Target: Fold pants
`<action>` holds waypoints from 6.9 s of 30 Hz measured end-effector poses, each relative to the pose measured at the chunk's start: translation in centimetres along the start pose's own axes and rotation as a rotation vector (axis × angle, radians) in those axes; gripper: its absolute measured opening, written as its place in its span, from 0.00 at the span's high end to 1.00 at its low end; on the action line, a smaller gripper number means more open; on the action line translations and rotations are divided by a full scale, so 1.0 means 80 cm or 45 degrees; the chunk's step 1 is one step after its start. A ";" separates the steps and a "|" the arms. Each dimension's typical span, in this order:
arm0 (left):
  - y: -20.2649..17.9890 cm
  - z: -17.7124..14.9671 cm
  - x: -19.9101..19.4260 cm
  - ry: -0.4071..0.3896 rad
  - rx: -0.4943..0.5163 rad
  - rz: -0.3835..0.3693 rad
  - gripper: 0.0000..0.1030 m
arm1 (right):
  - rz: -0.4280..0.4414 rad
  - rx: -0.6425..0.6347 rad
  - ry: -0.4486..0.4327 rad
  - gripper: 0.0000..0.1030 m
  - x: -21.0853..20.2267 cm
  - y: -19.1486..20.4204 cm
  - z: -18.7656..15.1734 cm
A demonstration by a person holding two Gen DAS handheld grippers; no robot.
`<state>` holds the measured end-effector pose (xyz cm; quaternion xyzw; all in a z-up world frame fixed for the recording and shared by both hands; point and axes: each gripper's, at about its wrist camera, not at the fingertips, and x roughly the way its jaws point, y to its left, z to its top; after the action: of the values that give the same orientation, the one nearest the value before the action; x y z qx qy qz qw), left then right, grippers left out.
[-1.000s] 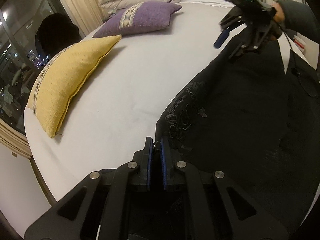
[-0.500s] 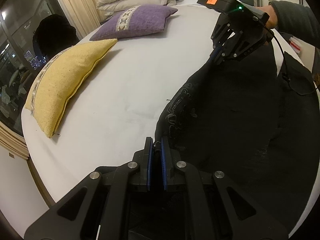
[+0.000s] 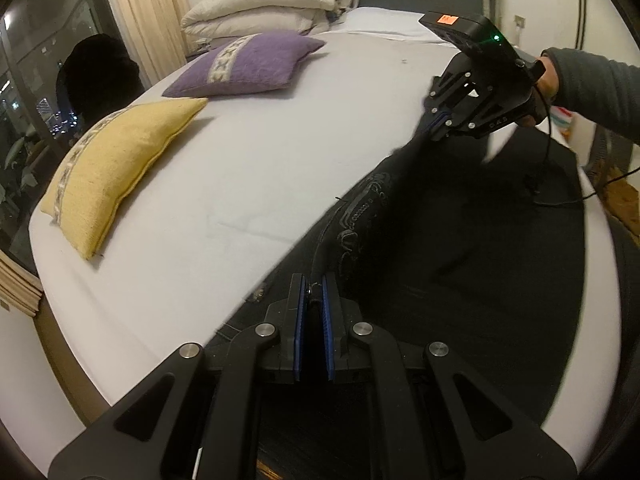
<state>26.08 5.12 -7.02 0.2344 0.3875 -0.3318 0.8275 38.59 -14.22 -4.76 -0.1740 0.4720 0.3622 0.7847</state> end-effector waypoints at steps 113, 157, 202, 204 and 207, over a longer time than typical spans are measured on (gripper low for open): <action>-0.091 -0.116 0.003 -0.090 -0.657 -0.008 0.81 | 0.253 1.182 -0.480 0.62 -0.038 0.064 -0.174; -0.165 -0.085 0.096 0.223 -0.699 0.237 0.81 | -0.453 1.513 -0.243 0.81 -0.267 -0.042 -0.316; -0.183 -0.083 0.094 0.218 -0.659 0.317 0.81 | -0.382 2.103 -0.736 0.96 -0.247 0.057 -0.630; -0.185 -0.082 0.094 0.222 -0.650 0.324 0.81 | -0.381 2.149 -0.715 0.96 -0.236 0.065 -0.643; -0.186 -0.082 0.093 0.226 -0.648 0.323 0.81 | -0.444 2.126 -0.704 0.96 -0.240 0.077 -0.639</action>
<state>15.58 -3.38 -18.76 0.0941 0.4967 -0.0961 0.8574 -2.90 -49.23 -12.97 0.4777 0.3426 -0.1946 0.7852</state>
